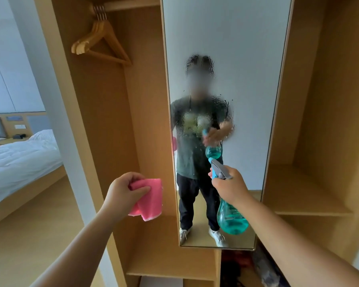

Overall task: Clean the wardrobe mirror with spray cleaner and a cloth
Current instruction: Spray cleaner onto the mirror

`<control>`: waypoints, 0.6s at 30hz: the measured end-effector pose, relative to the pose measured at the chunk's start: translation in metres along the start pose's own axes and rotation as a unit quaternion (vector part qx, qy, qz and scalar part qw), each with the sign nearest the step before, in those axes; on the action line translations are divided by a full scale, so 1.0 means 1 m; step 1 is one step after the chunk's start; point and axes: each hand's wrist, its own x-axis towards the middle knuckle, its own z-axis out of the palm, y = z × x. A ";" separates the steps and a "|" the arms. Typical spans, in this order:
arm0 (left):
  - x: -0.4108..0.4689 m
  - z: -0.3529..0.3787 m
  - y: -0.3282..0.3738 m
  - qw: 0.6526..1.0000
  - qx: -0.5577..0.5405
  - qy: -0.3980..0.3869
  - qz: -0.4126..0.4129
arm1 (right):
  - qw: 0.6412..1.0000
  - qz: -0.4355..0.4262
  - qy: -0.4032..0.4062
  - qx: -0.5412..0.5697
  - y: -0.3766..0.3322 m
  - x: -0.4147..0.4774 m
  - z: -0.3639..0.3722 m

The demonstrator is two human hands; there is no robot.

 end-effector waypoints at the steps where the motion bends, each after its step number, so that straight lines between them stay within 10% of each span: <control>1: -0.004 0.003 -0.004 1.000 -0.009 0.007 -0.012 | 1.000 0.003 0.001 0.000 0.003 -0.002 0.003; 18: -0.051 0.018 -0.077 0.965 -0.202 0.037 -0.164 | 0.998 0.049 0.028 0.024 0.044 -0.023 0.033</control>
